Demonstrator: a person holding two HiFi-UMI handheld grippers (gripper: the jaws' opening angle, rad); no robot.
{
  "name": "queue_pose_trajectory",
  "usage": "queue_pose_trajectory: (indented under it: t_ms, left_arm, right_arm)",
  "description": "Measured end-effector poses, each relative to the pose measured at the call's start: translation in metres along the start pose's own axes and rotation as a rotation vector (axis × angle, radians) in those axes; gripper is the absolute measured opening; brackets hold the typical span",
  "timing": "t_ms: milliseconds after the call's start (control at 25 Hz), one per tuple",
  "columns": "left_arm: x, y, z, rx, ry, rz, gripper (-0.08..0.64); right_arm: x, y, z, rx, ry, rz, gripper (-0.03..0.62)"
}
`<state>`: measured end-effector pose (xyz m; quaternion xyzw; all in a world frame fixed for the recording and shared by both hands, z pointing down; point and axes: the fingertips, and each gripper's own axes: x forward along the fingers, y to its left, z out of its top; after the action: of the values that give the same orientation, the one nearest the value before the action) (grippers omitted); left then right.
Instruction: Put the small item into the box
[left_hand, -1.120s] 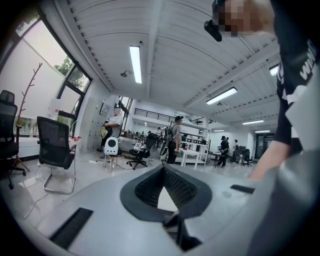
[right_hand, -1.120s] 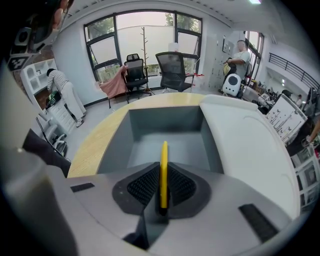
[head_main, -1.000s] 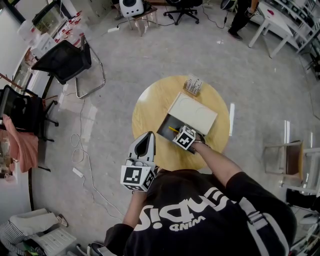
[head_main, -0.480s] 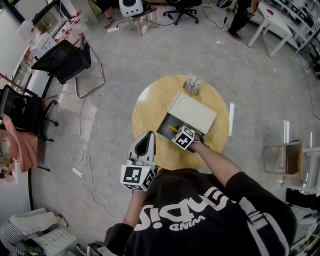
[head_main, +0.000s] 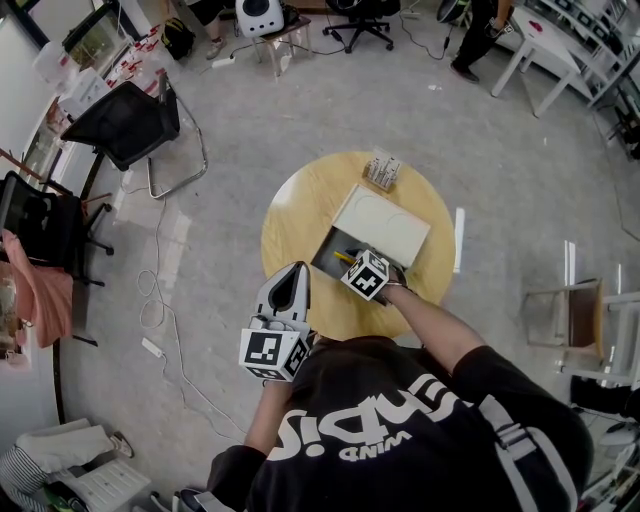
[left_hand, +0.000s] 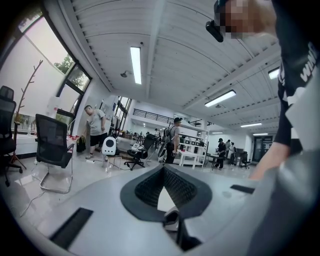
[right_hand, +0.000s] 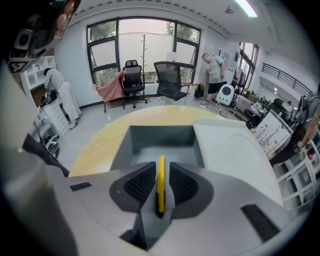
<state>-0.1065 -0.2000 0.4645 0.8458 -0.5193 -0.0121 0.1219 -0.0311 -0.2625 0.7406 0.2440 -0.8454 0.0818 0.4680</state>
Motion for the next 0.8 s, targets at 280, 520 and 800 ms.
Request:
queue_pose_trajectory:
  t_ms: [280,520,800]
  left_arm:
    - [0.001,-0.005,0.000,-0.010,-0.002,-0.022,0.009]
    - [0.005,-0.012,0.003,-0.006,0.002,-0.042,0.009]
    - [0.007,-0.014,0.002,0.005,0.005,-0.056,0.009]
  right_arm:
    - [-0.024,-0.005,0.018,0.004,-0.067,-0.019,0.015]
    - [-0.064,-0.013,0.043,-0.006,-0.176,-0.041,0.008]
    - [-0.127,-0.019,0.076,0.083,-0.407,-0.084,0.006]
